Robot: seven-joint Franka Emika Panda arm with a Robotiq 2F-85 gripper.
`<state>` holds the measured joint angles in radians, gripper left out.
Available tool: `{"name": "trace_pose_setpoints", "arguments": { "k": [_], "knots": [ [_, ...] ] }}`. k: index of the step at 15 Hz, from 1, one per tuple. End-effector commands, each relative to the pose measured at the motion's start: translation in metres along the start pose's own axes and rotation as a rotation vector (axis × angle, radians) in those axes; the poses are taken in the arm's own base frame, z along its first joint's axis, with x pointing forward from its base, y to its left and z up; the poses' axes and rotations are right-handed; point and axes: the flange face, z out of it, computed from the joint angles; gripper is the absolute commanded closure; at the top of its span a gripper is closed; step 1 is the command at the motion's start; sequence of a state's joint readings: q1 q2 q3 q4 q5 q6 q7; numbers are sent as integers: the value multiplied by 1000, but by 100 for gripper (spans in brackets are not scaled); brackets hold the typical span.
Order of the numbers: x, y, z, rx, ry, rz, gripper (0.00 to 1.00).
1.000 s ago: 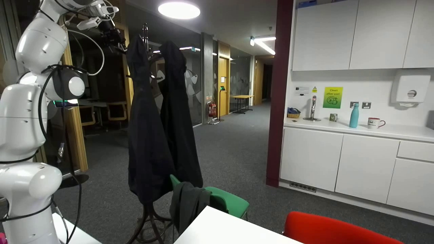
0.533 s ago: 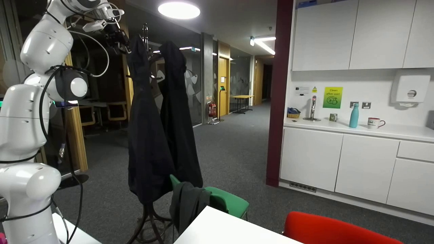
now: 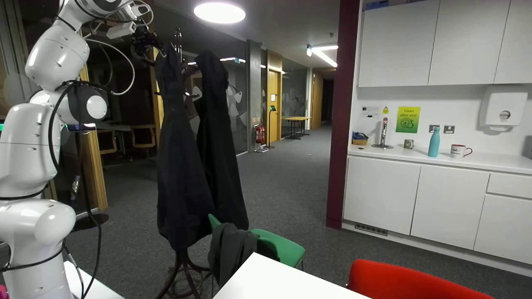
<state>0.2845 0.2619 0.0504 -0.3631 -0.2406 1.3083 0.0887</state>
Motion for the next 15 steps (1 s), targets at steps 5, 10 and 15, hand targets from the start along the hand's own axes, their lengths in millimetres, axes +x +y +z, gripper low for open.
{"name": "trace_pose_setpoints", "arguments": {
  "k": [5,10,15],
  "knots": [
    [35,4,16,65,202,-107,0],
    [47,-7,38,195,247,-171,0],
    [46,-14,44,195,215,-150,0]
  ]
}}
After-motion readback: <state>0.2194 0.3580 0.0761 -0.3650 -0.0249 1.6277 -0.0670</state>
